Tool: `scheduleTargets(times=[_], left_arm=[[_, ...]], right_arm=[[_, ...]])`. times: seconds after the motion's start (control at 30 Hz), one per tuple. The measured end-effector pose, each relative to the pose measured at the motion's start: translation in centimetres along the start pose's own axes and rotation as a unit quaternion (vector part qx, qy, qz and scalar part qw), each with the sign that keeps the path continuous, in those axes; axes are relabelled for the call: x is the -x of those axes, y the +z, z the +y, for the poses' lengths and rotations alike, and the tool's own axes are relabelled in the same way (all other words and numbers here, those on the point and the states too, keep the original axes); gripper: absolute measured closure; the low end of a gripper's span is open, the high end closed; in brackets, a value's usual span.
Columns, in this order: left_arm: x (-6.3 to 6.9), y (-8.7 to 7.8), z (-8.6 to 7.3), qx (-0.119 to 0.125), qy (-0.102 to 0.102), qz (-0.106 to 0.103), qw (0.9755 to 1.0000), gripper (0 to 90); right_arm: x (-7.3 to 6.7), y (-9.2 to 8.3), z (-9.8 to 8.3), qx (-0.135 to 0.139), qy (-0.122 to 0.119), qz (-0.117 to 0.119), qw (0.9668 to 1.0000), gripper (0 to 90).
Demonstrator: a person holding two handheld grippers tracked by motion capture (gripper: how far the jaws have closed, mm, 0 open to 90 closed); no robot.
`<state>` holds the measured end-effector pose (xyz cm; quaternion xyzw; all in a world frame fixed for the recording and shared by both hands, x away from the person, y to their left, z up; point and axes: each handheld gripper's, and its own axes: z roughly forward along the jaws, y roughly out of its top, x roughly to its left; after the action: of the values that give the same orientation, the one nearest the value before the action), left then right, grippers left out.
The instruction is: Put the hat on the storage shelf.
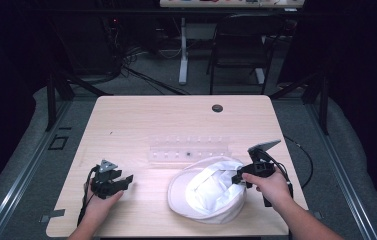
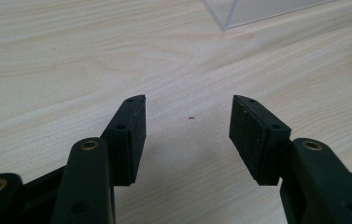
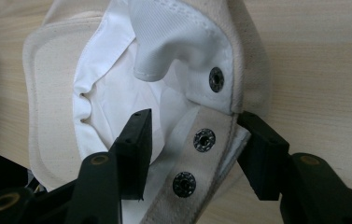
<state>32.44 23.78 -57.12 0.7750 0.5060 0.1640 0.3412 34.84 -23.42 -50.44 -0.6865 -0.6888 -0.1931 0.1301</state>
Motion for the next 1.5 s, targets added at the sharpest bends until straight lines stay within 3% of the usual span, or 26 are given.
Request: scheduleTargets(times=[0.1,0.3,0.53,0.63,0.7,0.77,0.9,1.03,1.13,1.2,1.27,1.5], left_arm=[[0.0,0.0,0.0,0.001,-0.002,0.001,1.0,46.7],[0.0,0.0,0.0,0.001,-0.002,0.001,1.0,46.7],[0.0,0.0,0.0,-0.002,0.0,0.001,1.0,46.8],[0.0,0.0,0.0,-0.003,0.001,0.001,1.0,46.9],[0.0,0.0,0.0,-0.002,0.0,0.001,1.0,46.9],[0.0,0.0,0.0,-0.002,0.0,0.001,1.0,47.0],[0.0,0.0,0.0,-0.002,0.0,0.002,1.0,47.1],[0.0,0.0,0.0,-0.002,0.001,0.002,1.0,47.1],[0.1,0.0,0.0,-0.003,0.002,0.002,1.0,47.1],[0.1,0.0,0.0,-0.003,0.001,0.002,1.0,47.2],[0.1,0.0,0.0,-0.004,0.001,0.002,1.0,47.2],[0.1,0.1,-0.1,-0.003,-0.001,0.001,1.0,47.2]], right_arm=[[-0.1,0.2,0.0,-0.01,-0.006,-0.007,0.9999,55.0],[-0.4,-0.6,0.0,0.01,-0.005,-0.012,0.9999,69.3],[-1.0,-1.3,-0.1,0.013,-0.022,-0.033,0.9991,76.9],[-1.6,-2.0,-0.1,0.007,-0.041,-0.047,0.998,78.6],[-1.9,-1.9,-0.2,0.015,-0.036,-0.05,0.998,78.8],[-2.4,-2.3,-0.2,0.015,-0.049,-0.07,0.9962,79.3],[-3.0,-2.8,-0.2,0.001,-0.065,-0.087,0.9941,79.5],[-3.5,-3.4,-0.1,0.01,-0.073,-0.102,0.9921,79.8],[-3.7,-3.7,0.0,0.011,-0.07,-0.102,0.9922,79.9],[-3.9,-3.8,-0.1,0.026,-0.061,-0.101,0.9927,80.0],[-4.0,-4.3,0.1,0.022,-0.074,-0.099,0.9921,80.0],[-4.5,-5.3,0.4,0.028,-0.076,-0.114,0.9901,80.0]])
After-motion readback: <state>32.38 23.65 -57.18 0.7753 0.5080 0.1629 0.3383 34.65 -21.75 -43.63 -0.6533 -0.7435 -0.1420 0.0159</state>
